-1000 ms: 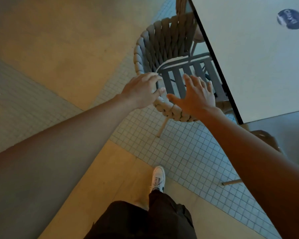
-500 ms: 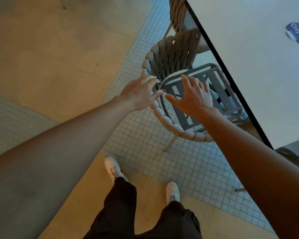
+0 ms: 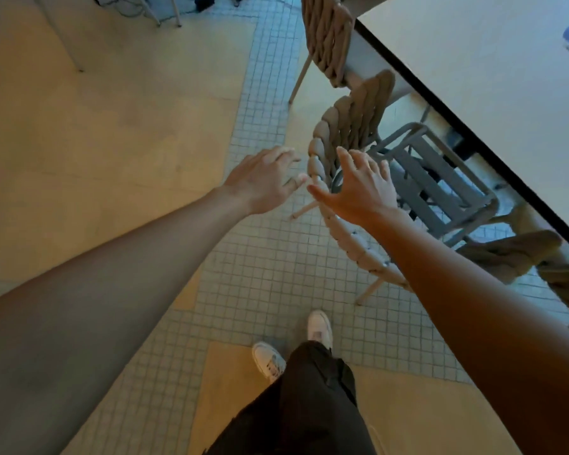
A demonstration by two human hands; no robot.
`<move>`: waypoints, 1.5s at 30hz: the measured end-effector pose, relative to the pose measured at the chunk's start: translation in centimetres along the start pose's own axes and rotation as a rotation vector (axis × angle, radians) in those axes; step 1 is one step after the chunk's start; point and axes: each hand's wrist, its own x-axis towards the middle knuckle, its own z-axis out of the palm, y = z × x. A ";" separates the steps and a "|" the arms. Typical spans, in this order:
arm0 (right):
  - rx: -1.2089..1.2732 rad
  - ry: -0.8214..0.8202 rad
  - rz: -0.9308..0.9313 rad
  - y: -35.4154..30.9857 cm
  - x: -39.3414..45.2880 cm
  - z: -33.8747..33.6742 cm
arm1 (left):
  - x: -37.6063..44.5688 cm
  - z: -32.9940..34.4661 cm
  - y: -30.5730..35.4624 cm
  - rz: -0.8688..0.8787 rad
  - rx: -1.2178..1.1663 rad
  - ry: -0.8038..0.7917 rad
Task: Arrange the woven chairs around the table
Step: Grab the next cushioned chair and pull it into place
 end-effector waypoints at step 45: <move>0.210 0.100 0.663 -16.7 47.4 -3.9 | 47.2 -22.4 -37.7 0.486 0.182 -0.124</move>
